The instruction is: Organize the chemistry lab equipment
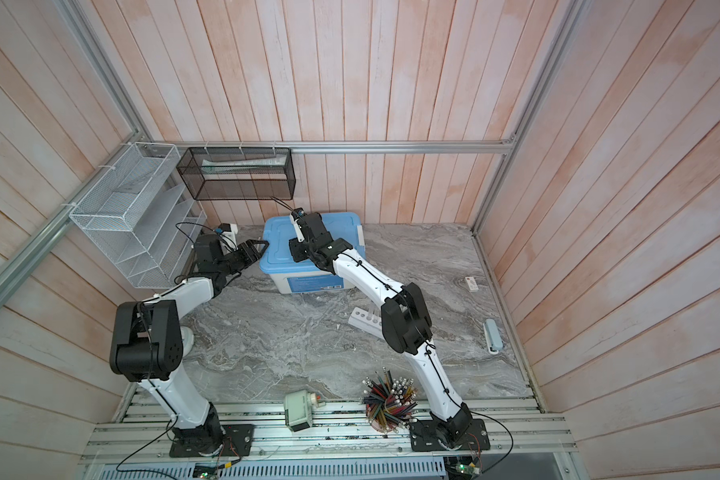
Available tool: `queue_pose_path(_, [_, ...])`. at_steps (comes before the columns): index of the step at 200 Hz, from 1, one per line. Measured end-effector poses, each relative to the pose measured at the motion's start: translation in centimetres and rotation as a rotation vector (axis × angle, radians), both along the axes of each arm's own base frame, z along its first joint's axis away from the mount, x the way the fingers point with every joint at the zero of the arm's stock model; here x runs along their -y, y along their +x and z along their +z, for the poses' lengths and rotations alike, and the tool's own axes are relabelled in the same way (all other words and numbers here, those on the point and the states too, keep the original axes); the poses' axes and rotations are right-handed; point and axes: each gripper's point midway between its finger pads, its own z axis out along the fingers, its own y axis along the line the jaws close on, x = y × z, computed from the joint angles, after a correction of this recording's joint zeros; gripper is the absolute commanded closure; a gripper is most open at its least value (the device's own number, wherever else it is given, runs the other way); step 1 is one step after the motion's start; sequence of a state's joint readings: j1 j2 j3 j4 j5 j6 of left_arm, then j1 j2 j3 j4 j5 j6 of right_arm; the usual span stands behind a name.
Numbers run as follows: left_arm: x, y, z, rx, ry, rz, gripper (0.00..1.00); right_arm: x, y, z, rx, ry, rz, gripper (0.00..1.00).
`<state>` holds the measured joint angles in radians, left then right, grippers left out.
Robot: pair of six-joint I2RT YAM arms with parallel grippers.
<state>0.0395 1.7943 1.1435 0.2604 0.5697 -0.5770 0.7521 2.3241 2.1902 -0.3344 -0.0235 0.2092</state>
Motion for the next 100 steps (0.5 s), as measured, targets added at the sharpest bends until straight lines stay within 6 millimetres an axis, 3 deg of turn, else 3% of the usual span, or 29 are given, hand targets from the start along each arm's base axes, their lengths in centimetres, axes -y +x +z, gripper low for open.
queue_pose_path(47, [0.9, 0.0, 1.2, 0.024, 0.083, -0.011, 0.35, -0.1, 0.1, 0.2, 0.01, 0.014, -0.002, 0.57])
queue_pose_path(100, [5.2, -0.8, 5.9, 0.147, 0.141, -0.114, 0.35, -0.6, 0.0, 0.1, 0.021, 0.034, 0.007, 0.57])
